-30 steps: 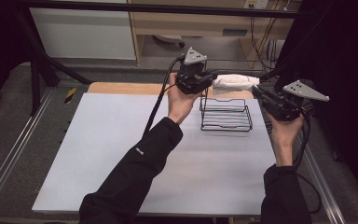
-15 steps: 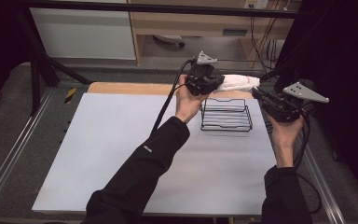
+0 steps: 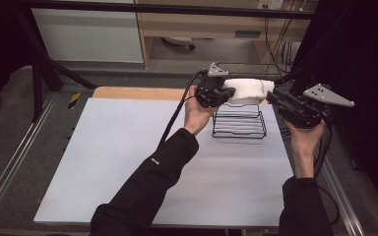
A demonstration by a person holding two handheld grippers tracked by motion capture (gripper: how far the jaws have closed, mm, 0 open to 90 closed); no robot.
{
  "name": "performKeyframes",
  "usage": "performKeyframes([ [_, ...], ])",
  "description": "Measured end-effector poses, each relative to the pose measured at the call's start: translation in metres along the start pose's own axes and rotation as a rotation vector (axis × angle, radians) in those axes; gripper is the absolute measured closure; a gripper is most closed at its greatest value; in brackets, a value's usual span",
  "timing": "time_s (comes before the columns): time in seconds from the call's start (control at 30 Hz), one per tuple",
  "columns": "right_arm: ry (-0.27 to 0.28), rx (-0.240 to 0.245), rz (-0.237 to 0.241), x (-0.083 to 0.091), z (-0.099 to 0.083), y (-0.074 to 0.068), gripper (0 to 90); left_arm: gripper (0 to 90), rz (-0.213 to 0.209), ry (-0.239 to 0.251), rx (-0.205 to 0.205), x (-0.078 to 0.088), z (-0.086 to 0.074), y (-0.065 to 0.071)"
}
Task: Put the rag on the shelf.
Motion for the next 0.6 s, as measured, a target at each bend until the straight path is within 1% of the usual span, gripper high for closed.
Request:
performKeyframes([
  [0.13, -0.038, -0.001, 0.004, -0.007, 0.001, -0.003, 81.3, 89.7, 0.004, 0.003, -0.008, -0.002, -0.003, 0.0],
  [0.23, -0.081, -0.011, -0.003, -0.018, -0.005, -0.002, 84.2, 89.7, 0.007, 0.002, -0.02, -0.003, -0.005, 0.0],
  [0.3, -0.094, -0.026, -0.004, -0.024, -0.01, 0.0, 84.8, 89.7, 0.012, -0.002, -0.03, -0.005, -0.006, 0.0],
  [0.4, -0.112, -0.039, -0.014, -0.031, -0.018, 0.001, 85.5, 89.7, 0.016, -0.001, -0.032, -0.007, -0.008, -0.001],
  [0.47, -0.122, -0.04, -0.02, -0.036, -0.022, 0.003, 85.6, 89.6, 0.013, 0.006, -0.034, -0.009, -0.01, -0.003],
  [0.6, -0.122, -0.054, -0.03, -0.041, -0.025, 0.004, 85.8, 89.6, 0.018, 0.008, -0.035, -0.012, -0.013, -0.005],
])
Point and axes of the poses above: each handheld gripper's, and its own axes: x roughly backward along the jaws, z roughly out of its top, y roughly to its right, the point moved 1 cm from there along -x, roughly forward along the jaws, and after that the axes turned 2 degrees about -z, right-handed, at the moved point
